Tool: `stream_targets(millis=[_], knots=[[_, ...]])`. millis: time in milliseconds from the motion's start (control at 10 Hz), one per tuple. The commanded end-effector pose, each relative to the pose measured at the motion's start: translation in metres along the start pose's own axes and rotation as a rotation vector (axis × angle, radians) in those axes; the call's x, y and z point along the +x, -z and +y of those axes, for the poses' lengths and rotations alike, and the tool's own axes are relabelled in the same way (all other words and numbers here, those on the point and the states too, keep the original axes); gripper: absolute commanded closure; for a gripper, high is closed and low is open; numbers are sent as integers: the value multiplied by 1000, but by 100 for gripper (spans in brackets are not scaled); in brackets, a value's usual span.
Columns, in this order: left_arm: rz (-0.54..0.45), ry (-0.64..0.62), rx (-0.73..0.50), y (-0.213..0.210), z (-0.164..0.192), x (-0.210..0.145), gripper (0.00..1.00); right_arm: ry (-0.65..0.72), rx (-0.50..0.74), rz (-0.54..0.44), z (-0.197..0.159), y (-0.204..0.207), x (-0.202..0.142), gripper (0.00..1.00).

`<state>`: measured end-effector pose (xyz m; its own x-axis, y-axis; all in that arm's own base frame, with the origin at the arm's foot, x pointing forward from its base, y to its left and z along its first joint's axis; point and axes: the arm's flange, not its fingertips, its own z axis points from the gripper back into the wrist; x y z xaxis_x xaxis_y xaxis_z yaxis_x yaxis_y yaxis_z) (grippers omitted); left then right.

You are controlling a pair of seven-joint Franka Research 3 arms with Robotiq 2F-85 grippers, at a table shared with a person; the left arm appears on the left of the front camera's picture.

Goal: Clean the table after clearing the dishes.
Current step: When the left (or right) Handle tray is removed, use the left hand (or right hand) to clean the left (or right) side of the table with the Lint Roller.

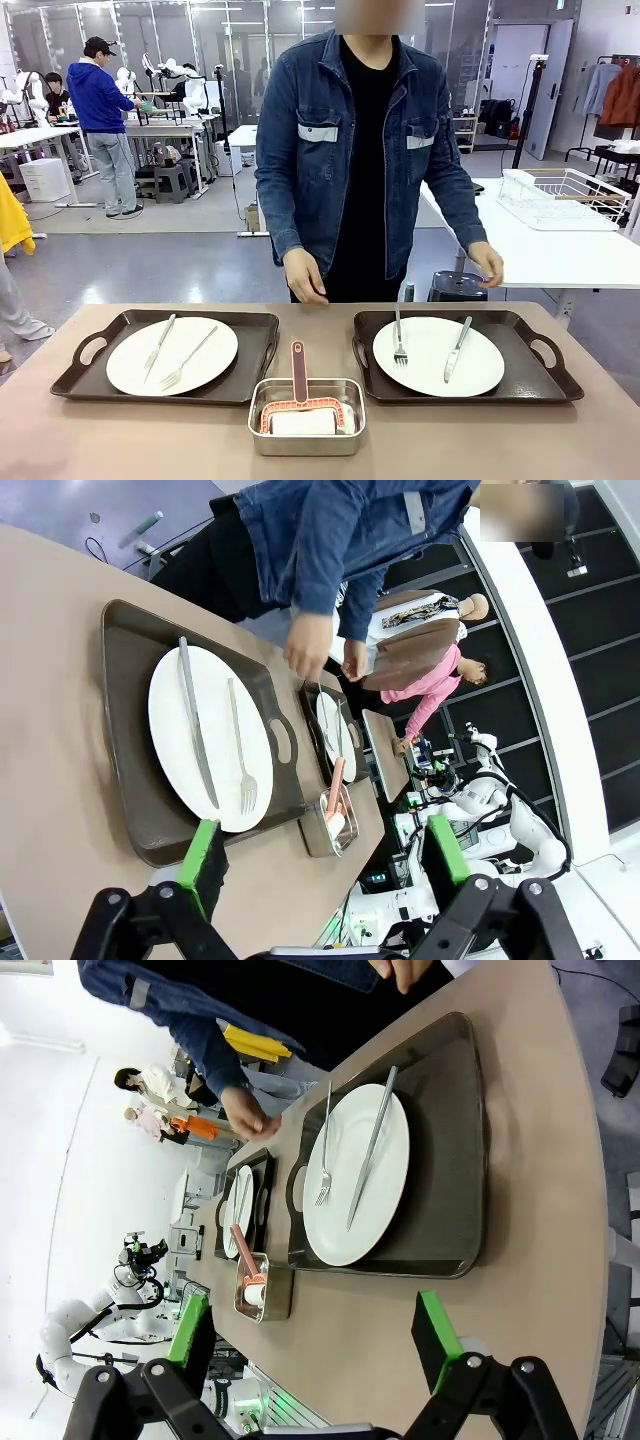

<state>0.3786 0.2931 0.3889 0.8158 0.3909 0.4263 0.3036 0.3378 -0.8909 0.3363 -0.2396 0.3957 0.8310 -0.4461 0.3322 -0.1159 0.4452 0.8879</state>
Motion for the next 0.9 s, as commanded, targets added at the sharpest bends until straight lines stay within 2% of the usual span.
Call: stream_targets(millis=[0,800], knots=[[6,8,-2,-4,-1,-2,0,-17,7,5,3,-3,-3,0],[6,8,-2,-4,-1,-2,0,-17,7,5,3,-3,-3,0]])
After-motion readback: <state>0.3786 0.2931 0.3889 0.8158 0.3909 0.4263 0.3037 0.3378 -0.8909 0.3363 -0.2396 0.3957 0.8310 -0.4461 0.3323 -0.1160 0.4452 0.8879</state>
